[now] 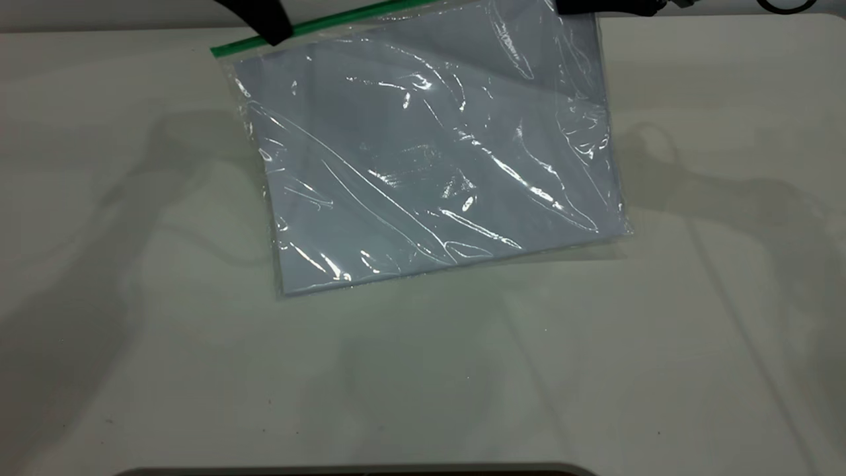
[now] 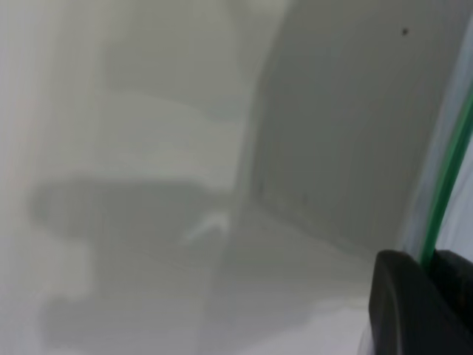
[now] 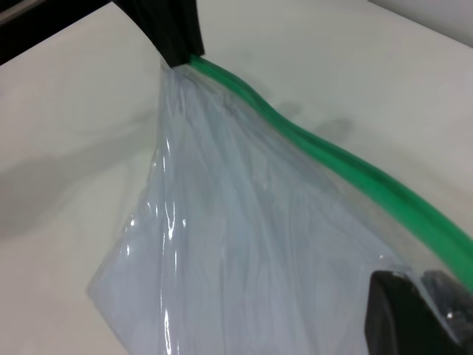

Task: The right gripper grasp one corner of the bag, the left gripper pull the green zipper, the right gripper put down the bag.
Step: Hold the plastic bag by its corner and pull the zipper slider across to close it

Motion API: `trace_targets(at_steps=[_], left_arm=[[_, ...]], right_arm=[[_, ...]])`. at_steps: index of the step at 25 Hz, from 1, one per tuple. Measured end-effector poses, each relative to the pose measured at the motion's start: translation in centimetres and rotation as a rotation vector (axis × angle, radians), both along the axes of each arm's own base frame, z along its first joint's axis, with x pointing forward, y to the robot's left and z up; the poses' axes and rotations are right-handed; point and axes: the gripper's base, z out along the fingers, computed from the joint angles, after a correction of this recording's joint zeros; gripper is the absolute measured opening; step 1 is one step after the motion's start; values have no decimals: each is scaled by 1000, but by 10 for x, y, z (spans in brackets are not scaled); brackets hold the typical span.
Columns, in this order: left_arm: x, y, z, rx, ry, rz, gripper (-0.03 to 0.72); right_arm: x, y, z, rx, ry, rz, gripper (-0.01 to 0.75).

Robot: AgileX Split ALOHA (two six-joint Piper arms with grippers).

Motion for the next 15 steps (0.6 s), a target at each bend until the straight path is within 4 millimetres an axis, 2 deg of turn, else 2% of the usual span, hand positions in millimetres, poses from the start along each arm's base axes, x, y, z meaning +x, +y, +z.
trace_targets(at_steps=[6, 15], left_arm=[[3, 13, 0, 9, 1, 26, 73], [3, 17, -2, 56, 3, 35, 73]], right_arm=[[1, -1, 0, 6, 3, -17, 33], [2, -3, 0, 1, 5, -28, 33]])
